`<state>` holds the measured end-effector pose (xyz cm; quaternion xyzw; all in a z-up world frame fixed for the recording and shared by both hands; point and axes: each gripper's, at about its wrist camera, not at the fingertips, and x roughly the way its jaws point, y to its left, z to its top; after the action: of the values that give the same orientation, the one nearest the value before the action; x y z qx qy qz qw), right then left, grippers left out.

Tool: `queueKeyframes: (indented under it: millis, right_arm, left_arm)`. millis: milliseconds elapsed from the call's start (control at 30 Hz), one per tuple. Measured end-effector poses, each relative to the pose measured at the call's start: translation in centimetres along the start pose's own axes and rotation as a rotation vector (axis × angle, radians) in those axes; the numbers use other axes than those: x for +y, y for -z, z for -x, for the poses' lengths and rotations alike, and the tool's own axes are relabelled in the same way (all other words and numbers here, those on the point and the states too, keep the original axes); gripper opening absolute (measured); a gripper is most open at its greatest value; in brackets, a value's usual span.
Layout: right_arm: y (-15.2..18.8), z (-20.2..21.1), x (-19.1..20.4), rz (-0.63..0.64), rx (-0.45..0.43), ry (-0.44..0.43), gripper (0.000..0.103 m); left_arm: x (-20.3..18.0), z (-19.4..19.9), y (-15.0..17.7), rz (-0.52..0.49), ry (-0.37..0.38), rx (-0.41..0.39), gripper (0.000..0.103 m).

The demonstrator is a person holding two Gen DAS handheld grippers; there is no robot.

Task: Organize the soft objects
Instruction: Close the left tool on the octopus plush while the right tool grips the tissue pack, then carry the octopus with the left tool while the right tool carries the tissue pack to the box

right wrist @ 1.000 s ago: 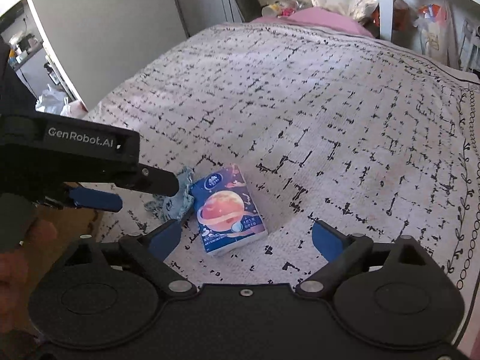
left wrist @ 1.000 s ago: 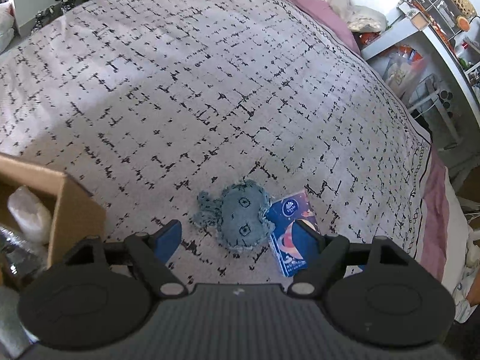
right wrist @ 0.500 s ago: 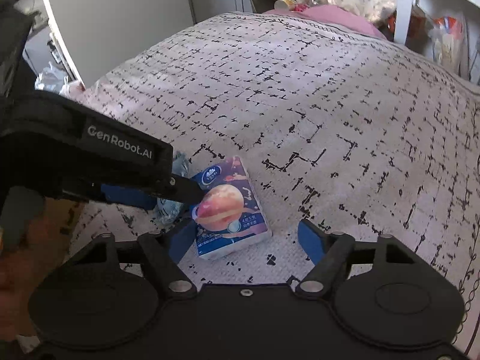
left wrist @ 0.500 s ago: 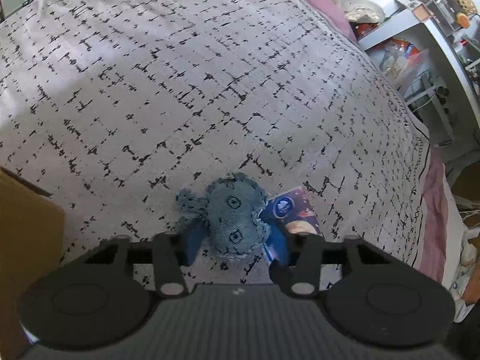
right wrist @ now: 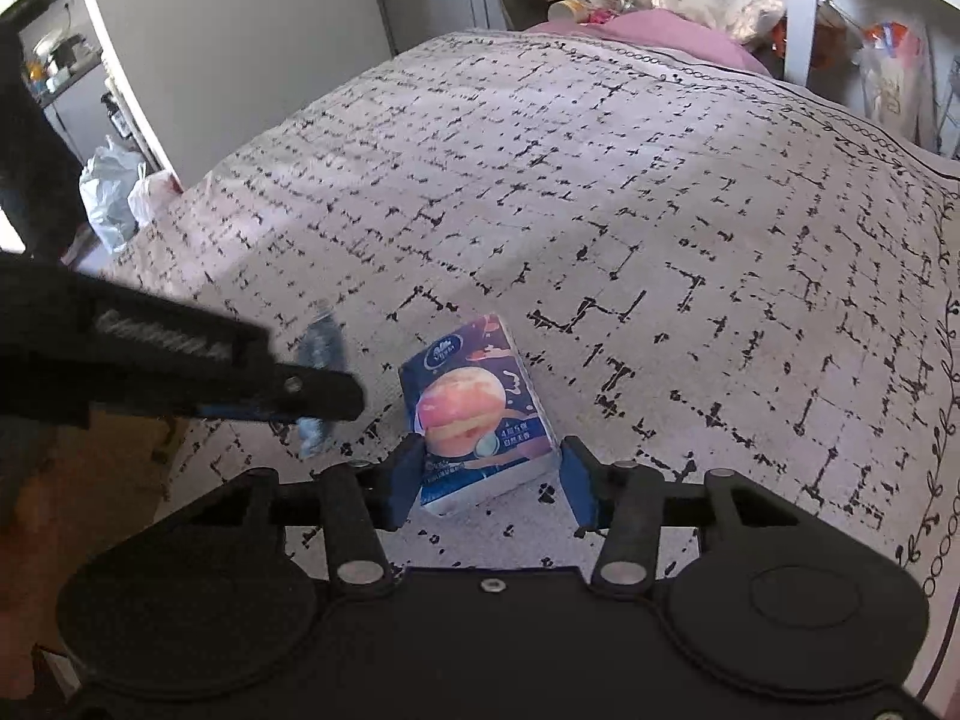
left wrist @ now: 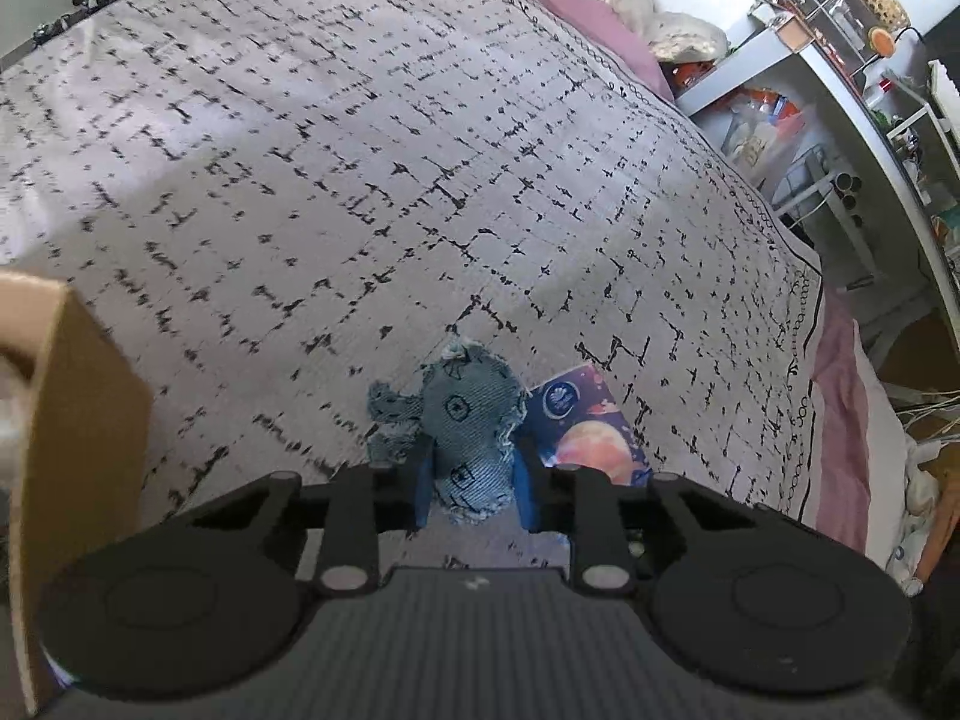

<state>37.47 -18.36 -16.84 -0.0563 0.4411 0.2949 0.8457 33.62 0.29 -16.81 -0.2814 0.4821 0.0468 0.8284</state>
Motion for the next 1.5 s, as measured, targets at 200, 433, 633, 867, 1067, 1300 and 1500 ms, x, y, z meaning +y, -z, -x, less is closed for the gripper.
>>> queueKeyframes:
  millis: [200,433,633,867,1067,1300,1500]
  right_arm:
    - [0.3,1.1,0.5,0.0,-0.016,0.006,0.047]
    - [-0.1,3.2,1.3,-0.037,-0.051,0.022,0.047]
    - [-0.1,5.1,2.5,-0.061,-0.084,0.06,0.047]
    - [0.2,7.7,3.2,-0.085,-0.118,0.08,0.047]
    - [0.5,8.9,4.7,-0.068,-0.129,0.101,0.047]
    - [1.3,10.1,7.4,-0.105,-0.161,0.086,0.047]
    - [1.5,11.1,9.8,-0.094,-0.185,0.074,0.047]
  left_arm:
    - [0.5,2.6,0.7,-0.013,-0.003,-0.032,0.026]
    - [1.2,5.4,1.7,-0.016,0.005,-0.063,0.026]
    - [1.6,8.1,1.9,-0.043,0.011,-0.085,0.026]
    - [2.4,11.5,2.1,-0.058,0.028,-0.106,0.026]
    - [3.6,14.3,1.9,-0.063,0.029,-0.127,0.026]
    - [5.6,16.9,2.1,-0.056,0.011,-0.15,0.026]
    - [8.1,19.0,2.5,-0.031,-0.017,-0.163,0.026]
